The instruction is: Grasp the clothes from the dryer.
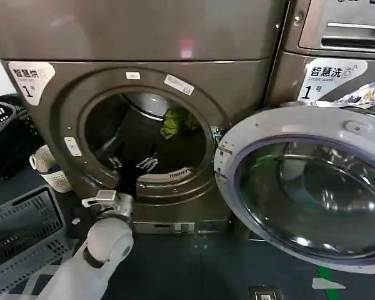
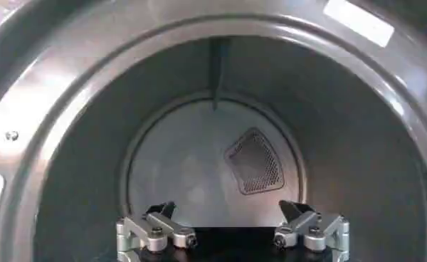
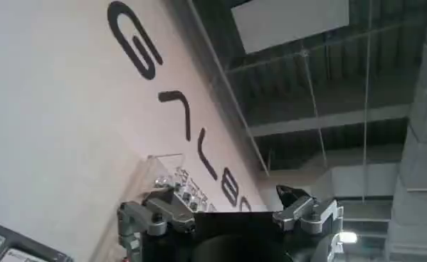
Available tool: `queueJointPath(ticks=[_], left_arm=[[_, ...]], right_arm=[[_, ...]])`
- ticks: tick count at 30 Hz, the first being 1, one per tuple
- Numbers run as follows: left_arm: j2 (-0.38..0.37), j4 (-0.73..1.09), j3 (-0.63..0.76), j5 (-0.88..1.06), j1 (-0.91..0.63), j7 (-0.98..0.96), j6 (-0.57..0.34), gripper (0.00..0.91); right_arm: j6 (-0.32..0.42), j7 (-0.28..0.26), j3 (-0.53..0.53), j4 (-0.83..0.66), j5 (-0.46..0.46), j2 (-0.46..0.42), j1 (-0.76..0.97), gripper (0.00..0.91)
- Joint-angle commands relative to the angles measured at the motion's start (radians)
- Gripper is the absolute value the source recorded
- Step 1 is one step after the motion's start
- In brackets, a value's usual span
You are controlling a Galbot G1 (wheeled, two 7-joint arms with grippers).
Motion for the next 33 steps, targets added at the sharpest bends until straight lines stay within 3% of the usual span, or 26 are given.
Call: queueJointPath(ticks=[1,19,26,33], left_arm=[[-0.005,0.002,0.003,0.002,-0.002,0.001,0.000,0.907],[-0.017,0.016,0.012,0.006,-0.016,0.002,0.002,0.907],[-0.028,0.030,0.021,0.013,-0.025,0.003,0.001,0.907],[-0.025,0.025,0.019,0.012,-0.026,0.003,0.002,0.907]], right_arm=[[0.000,0.000,0.017,-0.026,-0.001,0.000,0.000,0.907],[0.000,-0.004,0.037,-0.043,-0.001,0.002,-0.004,0.907],[-0.034,0.016,0.047,-0.037,-0.003,0.000,-0.011,0.907],[-0.010,0.007,0.053,-0.038,-0.002,-0.001,-0.012,0.907]])
